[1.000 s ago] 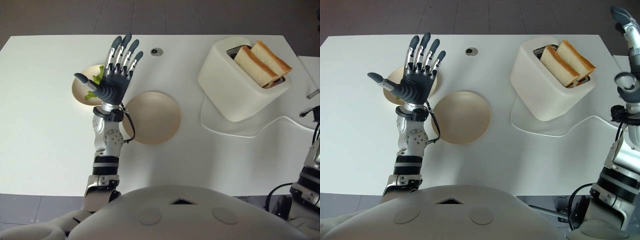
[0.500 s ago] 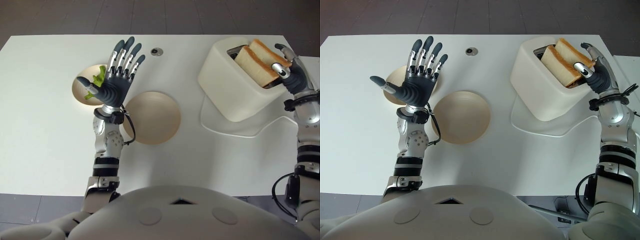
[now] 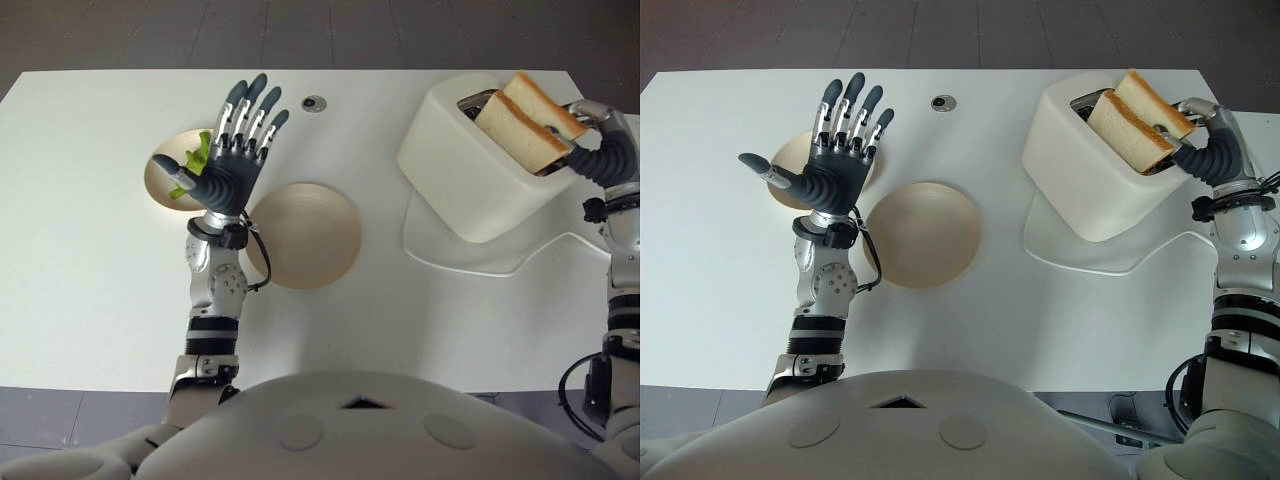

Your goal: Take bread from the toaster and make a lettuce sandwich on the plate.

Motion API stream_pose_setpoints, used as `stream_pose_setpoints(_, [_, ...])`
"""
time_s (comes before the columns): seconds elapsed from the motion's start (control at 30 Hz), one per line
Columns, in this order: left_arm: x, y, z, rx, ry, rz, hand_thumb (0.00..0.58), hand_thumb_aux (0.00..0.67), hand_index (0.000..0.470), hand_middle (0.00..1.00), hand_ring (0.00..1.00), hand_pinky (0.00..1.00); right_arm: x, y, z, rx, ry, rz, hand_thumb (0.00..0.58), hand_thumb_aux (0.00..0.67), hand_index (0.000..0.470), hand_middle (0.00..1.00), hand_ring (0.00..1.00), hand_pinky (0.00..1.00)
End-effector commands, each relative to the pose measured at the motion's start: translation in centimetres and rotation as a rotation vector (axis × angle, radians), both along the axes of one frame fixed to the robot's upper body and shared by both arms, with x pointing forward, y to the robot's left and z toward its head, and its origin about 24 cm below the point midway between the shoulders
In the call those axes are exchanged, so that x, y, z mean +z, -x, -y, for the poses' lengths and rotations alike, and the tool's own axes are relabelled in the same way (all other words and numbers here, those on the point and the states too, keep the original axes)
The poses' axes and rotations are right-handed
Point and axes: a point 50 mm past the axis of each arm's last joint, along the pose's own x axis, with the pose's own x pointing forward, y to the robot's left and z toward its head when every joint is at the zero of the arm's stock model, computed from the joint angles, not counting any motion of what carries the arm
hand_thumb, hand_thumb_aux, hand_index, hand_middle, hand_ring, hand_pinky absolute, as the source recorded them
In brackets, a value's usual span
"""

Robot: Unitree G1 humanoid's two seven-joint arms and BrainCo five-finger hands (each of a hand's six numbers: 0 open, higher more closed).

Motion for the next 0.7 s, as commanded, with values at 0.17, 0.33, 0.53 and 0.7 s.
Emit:
stream_pose_setpoints(0.17, [-0.6, -3.2, -4.7, 0.686, -0.646, -0.134, 0.000, 0.000, 0.000, 0.00, 0.00, 0.00, 5.3, 1.4, -2.7, 0.092, -0.065, 0.484, 0.580, 0.670, 0.470, 1.00, 1.00, 1.00])
stream_pose_setpoints(0.33, [-1.7, -3.5, -9.7, 0.992, -1.295, -0.082, 0.000, 0.000, 0.000, 0.00, 0.00, 0.00, 7.6, 3.0, -4.5, 0.234, -0.216, 0.660, 0.580, 0.670, 0.470, 1.00, 1.00, 1.00])
stream_pose_setpoints(0.53, [-3.2, -2.7, -13.9, 1.002, -1.634, -0.115, 0.000, 0.000, 0.000, 0.00, 0.00, 0.00, 8.3, 3.9, -8.2, 0.529, -0.540, 0.618, 0.580, 0.670, 0.470, 1.00, 1.00, 1.00])
stream_pose_setpoints(0.7, [-5.6, -2.2, -14.1, 0.775, -1.884, -0.158, 0.000, 0.000, 0.000, 0.00, 0.00, 0.00, 1.8, 2.5, -16.9, 0.836, -0.567, 0.144, 0.580, 0.670, 0.470, 1.00, 1.00, 1.00])
